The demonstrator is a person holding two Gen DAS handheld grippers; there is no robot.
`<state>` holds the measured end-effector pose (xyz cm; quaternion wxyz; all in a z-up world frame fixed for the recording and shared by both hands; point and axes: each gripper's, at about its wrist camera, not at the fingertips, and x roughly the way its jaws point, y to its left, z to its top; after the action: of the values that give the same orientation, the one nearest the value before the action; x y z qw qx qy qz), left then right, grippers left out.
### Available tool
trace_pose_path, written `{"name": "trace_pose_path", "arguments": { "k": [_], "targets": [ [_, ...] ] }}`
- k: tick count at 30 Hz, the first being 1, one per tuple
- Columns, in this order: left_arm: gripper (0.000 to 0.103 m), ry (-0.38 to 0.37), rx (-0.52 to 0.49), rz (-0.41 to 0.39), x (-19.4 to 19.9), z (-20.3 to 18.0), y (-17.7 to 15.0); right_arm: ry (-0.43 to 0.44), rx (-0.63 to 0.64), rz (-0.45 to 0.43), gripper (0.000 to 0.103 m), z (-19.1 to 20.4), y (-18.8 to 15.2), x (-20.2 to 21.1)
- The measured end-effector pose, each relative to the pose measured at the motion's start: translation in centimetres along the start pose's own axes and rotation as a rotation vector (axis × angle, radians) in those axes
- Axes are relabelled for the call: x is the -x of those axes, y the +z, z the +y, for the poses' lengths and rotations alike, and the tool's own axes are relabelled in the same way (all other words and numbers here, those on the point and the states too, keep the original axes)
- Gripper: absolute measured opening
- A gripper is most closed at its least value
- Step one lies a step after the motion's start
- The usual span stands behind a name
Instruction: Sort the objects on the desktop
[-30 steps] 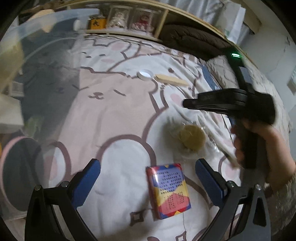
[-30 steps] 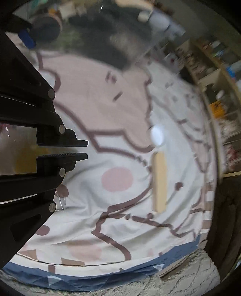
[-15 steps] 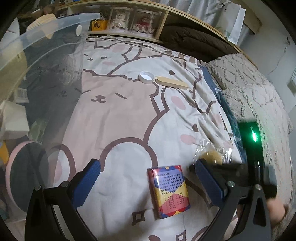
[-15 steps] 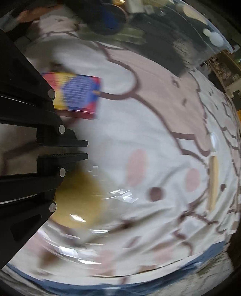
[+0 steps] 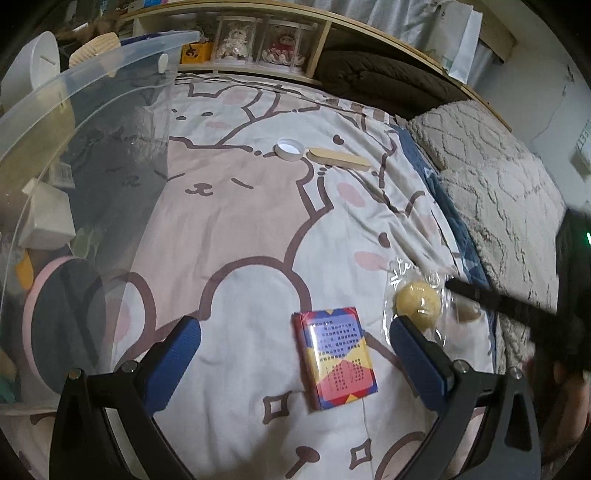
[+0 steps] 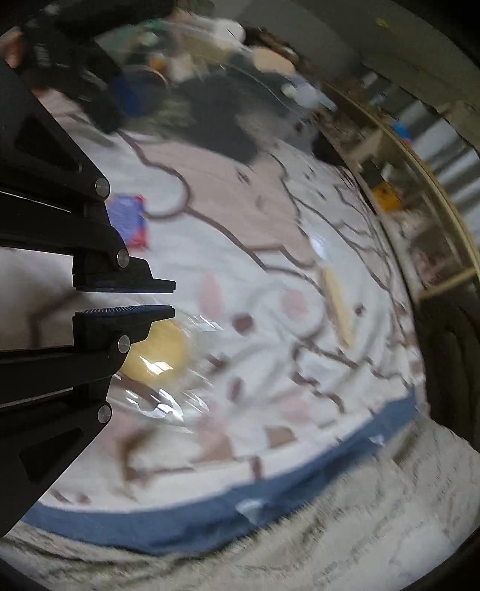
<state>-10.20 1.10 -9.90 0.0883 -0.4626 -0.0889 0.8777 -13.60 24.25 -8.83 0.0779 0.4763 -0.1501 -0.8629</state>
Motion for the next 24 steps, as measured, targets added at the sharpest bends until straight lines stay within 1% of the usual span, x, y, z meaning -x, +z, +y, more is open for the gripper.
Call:
{"name": "trace_pose_path", "arguments": {
  "k": [2,4,6,7,8,12,16,19,22,24],
  "targets": [
    [0.103,0.000,-0.010,0.003,-0.2,-0.3,0.0,-0.017,-0.012,0.011,0.008,-0.8,0.5,-1.5],
    [0.103,0.001,-0.023,0.000,-0.2,-0.7,0.0,-0.034,-0.014,0.051,0.008,-1.6,0.6,-3.1],
    [0.103,0.008,-0.041,-0.007,-0.3,-1.1,0.1,-0.053,0.012,0.092,0.008,-1.5,0.0,-4.5],
    [0.103,0.012,-0.048,-0.009,-0.3,-1.3,0.2,-0.063,0.026,0.096,0.008,-1.4,-0.2,-4.5],
    [0.103,0.015,-0.054,-0.009,-0.4,-1.4,0.2,-0.059,0.034,0.106,0.008,-1.3,-0.5,-4.2],
    [0.103,0.023,-0.067,-0.002,-0.9,-1.5,0.1,-0.008,0.068,0.195,0.008,-0.6,-1.6,-4.1],
    [0.103,0.027,-0.071,0.009,-1.2,-1.7,-0.2,0.005,0.074,0.262,0.008,-0.2,-3.1,-4.3],
    [0.103,0.026,-0.081,0.010,-1.1,-1.9,-0.5,0.007,0.106,0.193,0.008,0.6,-2.8,-3.3],
    [0.103,0.023,-0.089,0.012,-1.2,-2.2,-0.8,0.005,0.067,0.088,0.008,0.5,-0.9,-2.2],
    [0.103,0.014,-0.090,0.025,-1.5,-2.4,-1.1,-0.017,0.037,0.032,0.008,-0.1,0.2,-2.1]
  ]
}}
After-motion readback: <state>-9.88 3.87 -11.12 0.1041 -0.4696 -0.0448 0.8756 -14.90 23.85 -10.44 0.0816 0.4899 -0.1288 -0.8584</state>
